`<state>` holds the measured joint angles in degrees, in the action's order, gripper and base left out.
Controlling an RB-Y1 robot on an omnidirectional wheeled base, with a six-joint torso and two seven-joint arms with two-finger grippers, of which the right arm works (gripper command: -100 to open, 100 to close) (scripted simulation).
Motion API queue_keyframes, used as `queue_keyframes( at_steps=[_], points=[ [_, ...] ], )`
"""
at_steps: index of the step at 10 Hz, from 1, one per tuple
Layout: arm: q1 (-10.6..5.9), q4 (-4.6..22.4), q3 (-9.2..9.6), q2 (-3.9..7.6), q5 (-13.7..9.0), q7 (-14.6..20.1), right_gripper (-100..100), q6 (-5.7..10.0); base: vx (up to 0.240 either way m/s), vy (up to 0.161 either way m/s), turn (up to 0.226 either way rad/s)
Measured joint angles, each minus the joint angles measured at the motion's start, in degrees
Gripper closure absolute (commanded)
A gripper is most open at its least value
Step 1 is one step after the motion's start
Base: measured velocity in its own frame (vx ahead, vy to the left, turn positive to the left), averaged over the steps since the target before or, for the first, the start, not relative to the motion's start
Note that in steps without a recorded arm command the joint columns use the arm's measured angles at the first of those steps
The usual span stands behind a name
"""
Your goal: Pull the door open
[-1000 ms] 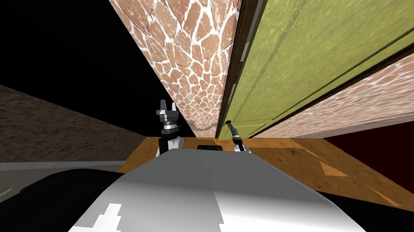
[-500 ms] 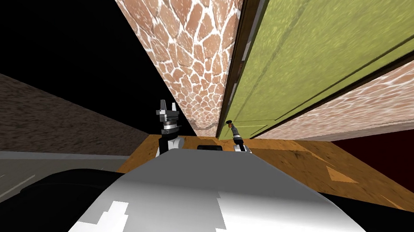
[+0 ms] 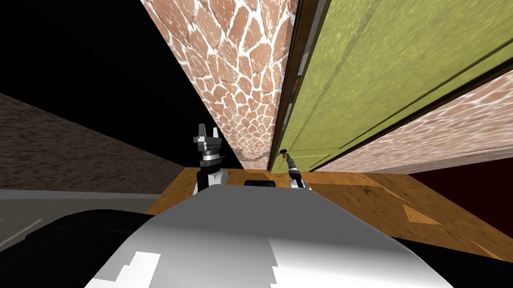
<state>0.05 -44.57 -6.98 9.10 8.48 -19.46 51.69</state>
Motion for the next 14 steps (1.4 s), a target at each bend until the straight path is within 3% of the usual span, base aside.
queue_keyframes(
  at_steps=[1, 3, 7, 9, 10, 13, 14],
  points=[
    [0.38, -1.31, 0.16, 0.02, 0.08, 0.32, 100, -1.13, 0.009, -0.003, 0.017],
    [0.94, -2.18, 0.18, -0.17, 0.14, 0.23, 100, -1.43, -0.013, -0.014, 0.038],
    [0.68, -1.14, -0.15, 1.21, -2.47, 4.99, 100, -1.67, -0.053, -0.019, 0.083],
    [1.59, -3.14, 0.22, 1.41, -3.77, 8.02, 100, -2.85, -0.070, -0.021, 0.097],
    [1.11, -2.68, 0.36, 1.49, -4.51, 9.47, 100, -3.03, -0.052, -0.018, 0.039],
    [0.29, 0.02, 0.65, 2.13, -6.36, 13.11, 100, -1.65, -0.048, -0.021, 0.098],
    [1.16, -1.40, 0.87, 2.16, -6.70, 14.38, 100, -2.10, -0.035, -0.021, 0.042]
  ],
)
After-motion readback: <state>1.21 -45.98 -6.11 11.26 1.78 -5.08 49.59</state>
